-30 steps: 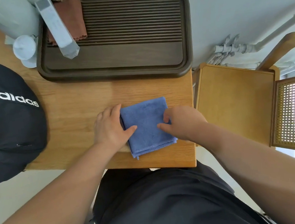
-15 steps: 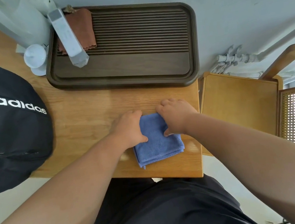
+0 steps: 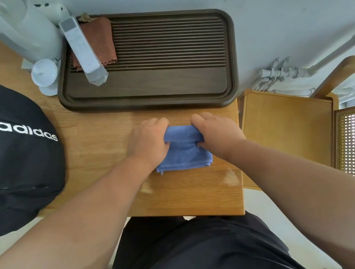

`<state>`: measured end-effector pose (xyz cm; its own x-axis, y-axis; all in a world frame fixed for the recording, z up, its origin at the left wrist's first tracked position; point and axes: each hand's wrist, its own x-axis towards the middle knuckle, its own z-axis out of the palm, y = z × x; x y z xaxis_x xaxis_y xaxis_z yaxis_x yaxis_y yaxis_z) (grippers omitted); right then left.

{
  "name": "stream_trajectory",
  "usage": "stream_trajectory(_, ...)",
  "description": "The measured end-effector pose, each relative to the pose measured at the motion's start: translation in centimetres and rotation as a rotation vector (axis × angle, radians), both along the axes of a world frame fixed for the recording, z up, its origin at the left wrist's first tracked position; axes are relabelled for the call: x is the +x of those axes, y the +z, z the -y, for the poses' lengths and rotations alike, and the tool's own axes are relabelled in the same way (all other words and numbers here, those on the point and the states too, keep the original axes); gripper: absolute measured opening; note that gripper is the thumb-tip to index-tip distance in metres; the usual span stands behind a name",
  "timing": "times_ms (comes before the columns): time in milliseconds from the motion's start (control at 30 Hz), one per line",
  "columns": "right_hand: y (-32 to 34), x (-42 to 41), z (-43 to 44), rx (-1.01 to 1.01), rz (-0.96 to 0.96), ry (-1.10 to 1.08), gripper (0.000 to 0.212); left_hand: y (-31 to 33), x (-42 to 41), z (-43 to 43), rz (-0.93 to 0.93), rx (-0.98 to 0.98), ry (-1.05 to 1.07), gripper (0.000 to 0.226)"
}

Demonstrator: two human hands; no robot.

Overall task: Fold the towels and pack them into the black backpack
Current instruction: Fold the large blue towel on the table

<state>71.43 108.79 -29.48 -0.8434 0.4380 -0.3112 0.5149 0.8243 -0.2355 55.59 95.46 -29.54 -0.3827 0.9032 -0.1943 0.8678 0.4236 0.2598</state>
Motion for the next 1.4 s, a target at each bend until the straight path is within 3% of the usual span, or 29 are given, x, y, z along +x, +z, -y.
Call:
stream_trajectory(67,-0.5,0.7,0.6,0.05,-0.103,-0.056,0.038,0.3,-0.1,0.1,-0.062,0.092,-0.016,0.02)
stream_trajectory(233,-1.4,3.6,2.7,0.076,-0.225,0.027,0.049,-0.2,1.4,3.3,-0.051,0.134,-0.15,0.06)
stream_trajectory(300,-1.9,5.0,3.4,0.124,-0.17,0.113,0.052,-1.0,2.2,5.4,-0.064,0.066,-0.189,0.07)
stream_trajectory(433,-2.8,6.2,4.1,0.199,-0.155,0.141,0.028,-2.4,3.9,8.7,-0.039,-0.065,-0.215,0.079)
stream_trajectory(533,-2.2,6.1,4.3,0.173,-0.108,0.135,0.038,-3.1,5.0,10.0,-0.044,-0.177,-0.23,0.085)
stream_trajectory(700,-0.5,4.4,5.2,0.178,-0.221,0.095,0.045,-3.4,5.7,9.8,-0.039,-0.275,-0.204,0.089)
stream_trajectory(900,-2.0,1.6,6.0,0.069,0.082,0.017,0.067,-3.2,4.8,9.7,0.006,-0.225,-0.211,0.075)
stream_trajectory(1100,-3.8,1.5,5.9,0.057,0.088,-0.024,0.069,-1.4,4.2,5.7,0.065,-0.012,0.002,0.062)
stream_trajectory(1400,-5.3,1.8,5.6,-0.004,0.012,-0.068,0.07,-5.1,2.8,3.0,0.016,-0.192,-0.014,0.065)
